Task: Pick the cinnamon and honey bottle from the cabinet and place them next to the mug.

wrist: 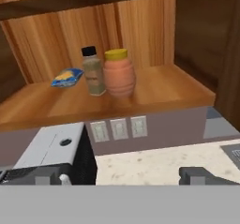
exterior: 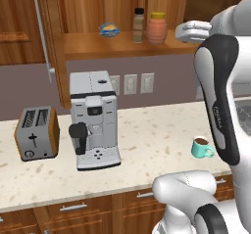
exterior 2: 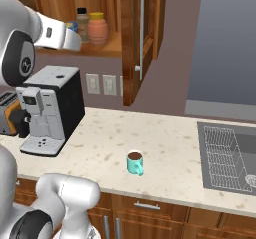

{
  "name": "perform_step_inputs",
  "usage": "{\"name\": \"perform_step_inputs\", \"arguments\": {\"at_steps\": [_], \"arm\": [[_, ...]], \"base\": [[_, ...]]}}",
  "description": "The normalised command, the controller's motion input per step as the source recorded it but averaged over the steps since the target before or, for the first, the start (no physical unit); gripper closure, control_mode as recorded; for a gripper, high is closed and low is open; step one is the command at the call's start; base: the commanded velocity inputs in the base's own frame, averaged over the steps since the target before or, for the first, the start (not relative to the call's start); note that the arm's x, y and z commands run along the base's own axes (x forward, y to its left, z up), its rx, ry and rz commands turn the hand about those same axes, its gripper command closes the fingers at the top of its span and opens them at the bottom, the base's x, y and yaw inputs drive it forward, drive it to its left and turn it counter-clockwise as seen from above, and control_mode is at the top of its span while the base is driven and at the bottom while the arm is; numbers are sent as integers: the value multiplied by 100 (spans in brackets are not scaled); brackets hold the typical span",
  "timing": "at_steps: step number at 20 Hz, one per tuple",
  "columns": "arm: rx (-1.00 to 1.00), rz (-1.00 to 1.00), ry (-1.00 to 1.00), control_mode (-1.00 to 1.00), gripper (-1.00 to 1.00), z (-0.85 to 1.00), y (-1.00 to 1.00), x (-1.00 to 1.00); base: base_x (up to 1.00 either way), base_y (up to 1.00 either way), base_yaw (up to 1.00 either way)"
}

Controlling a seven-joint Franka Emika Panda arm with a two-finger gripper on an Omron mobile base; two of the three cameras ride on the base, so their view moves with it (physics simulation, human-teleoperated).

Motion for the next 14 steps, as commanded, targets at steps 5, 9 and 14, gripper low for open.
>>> {"name": "perform_step_inputs", "arguments": {"at_steps": [5, 9, 14], "arm": [[-22, 0, 0, -100, -100, 0, 5, 72], [-7, 0, -3, -100, -100, -5, 1, 82], [0, 0, -8, -100, -100, -24, 0, 88]], "base": [[0, 0, 0], [0, 0, 0], [0, 0, 0]]}}
